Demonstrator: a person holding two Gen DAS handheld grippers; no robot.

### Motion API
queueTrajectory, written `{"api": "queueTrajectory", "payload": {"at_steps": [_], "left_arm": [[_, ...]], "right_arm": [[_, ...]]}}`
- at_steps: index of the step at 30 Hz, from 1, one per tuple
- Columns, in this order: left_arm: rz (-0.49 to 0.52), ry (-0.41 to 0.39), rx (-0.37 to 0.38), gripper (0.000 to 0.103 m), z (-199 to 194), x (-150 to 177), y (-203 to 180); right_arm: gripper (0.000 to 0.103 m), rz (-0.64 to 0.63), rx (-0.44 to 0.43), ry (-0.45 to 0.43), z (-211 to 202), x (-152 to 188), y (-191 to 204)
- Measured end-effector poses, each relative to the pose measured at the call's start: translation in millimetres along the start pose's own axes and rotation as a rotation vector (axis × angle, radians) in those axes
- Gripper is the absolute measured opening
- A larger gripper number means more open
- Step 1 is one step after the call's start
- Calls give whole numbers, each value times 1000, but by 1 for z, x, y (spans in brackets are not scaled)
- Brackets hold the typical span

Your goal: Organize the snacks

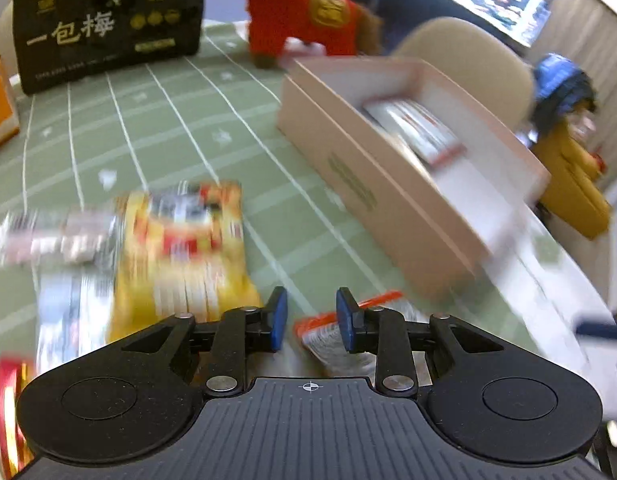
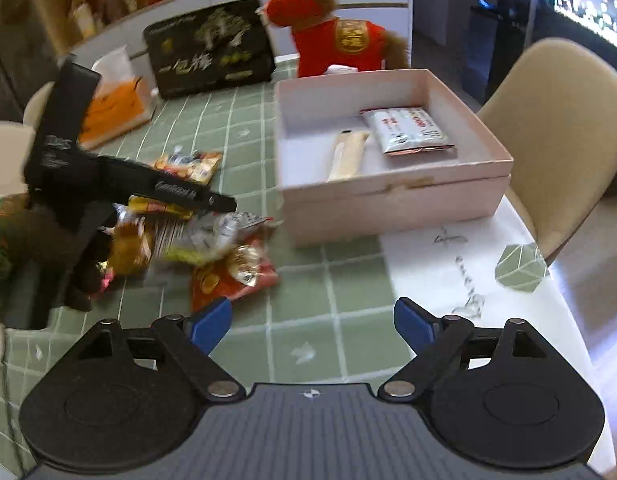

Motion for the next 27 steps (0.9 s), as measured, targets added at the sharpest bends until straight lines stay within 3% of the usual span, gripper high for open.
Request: {"api": "queueTrajectory", "payload": {"at_steps": [2, 7, 12, 14, 17, 20, 21, 24, 27], "left_arm": [[8, -6, 14, 30, -15, 27, -2], [-186, -26, 112, 27, -55, 83, 18], [-246, -34, 95, 27, -89, 108, 26], [-244, -52, 87, 27, -99, 115, 25], [-265, -55, 102, 27, -102, 127, 27], [-270, -50, 128, 27, -95, 132, 21], [-251, -59, 130, 27, -95, 133, 17], [-189, -100, 105, 27, -94, 131, 7], [-217, -129, 87, 27, -89, 116, 7]], "right_arm": [[89, 31, -1, -16, 4, -3, 13], [89, 66, -22, 12, 31, -17, 45], [89, 23, 72, 81, 76, -31, 63], [90, 21, 87, 69, 78, -29, 66], [73, 11, 116, 73, 68, -16, 67], [40, 3, 113, 115, 55, 11, 64], [36, 12, 114, 118, 47, 21, 61], [35, 47, 158, 123, 26, 54, 47], [38, 116, 174, 97, 3, 78, 32]]}}
Point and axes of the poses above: each gripper's, at about its wrist camera, not at the fingertips, and z roughly the way its jaws point, y to its left, x to its underside, the point moved 8 cm from there along z, roughly the way its jaws point, and after that the axes turned 10 degrees about y, right-handed, at the moved point
